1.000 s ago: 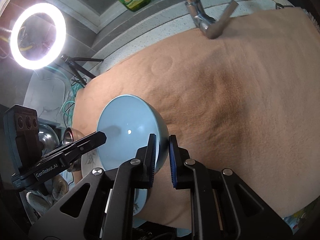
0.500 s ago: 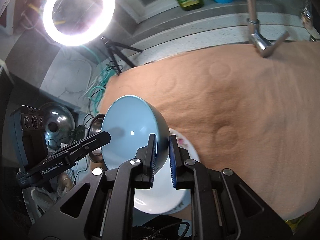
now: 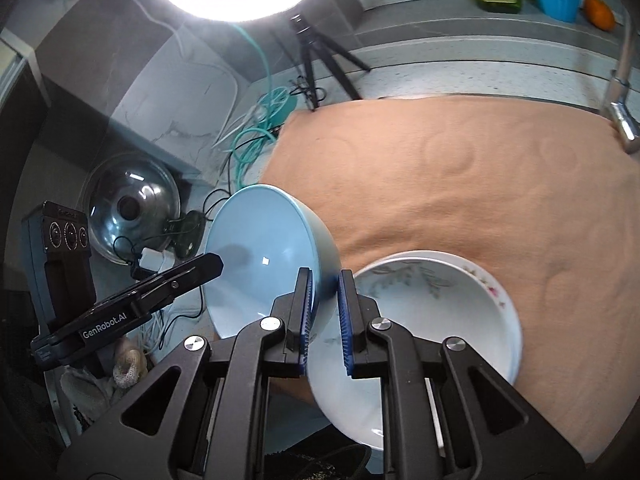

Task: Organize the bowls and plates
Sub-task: 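Lift the light blue bowl with both tools over the nested steel bowls, then lower the light blue bowl into the red-outside bowl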

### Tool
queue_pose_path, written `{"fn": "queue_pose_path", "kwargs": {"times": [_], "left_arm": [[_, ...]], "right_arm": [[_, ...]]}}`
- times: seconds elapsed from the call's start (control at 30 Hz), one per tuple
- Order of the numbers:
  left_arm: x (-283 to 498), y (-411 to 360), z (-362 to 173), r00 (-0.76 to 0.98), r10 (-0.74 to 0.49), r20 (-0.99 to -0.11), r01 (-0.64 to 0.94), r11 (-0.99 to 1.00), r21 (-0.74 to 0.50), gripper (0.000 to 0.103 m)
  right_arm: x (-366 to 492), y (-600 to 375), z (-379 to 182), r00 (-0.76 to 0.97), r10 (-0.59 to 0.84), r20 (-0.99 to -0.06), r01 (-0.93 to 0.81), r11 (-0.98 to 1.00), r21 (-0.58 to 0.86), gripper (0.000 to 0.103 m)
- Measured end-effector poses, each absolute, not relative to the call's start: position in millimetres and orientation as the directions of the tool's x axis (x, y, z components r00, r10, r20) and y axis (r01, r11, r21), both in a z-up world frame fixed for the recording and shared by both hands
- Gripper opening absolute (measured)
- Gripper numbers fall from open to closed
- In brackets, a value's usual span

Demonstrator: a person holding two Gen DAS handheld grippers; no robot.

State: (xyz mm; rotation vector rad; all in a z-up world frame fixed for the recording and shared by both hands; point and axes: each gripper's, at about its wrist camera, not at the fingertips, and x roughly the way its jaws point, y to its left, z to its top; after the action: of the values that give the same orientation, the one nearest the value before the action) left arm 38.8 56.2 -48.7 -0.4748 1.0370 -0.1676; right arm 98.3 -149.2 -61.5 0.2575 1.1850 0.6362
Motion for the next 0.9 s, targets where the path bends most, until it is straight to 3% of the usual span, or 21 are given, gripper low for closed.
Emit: {"fn": "queue_pose_path", "kwargs": {"times": [0.9], "left_arm": [[43.7, 120.4, -89.5, 0.468, -0.281, -0.837, -0.229, 0.877, -0.423, 0.013]], "right_arm": [[122.2, -52.4, -108.4, 0.131, 0.530, -0.838, -0.370, 0.810, 0.455, 0.013]]}}
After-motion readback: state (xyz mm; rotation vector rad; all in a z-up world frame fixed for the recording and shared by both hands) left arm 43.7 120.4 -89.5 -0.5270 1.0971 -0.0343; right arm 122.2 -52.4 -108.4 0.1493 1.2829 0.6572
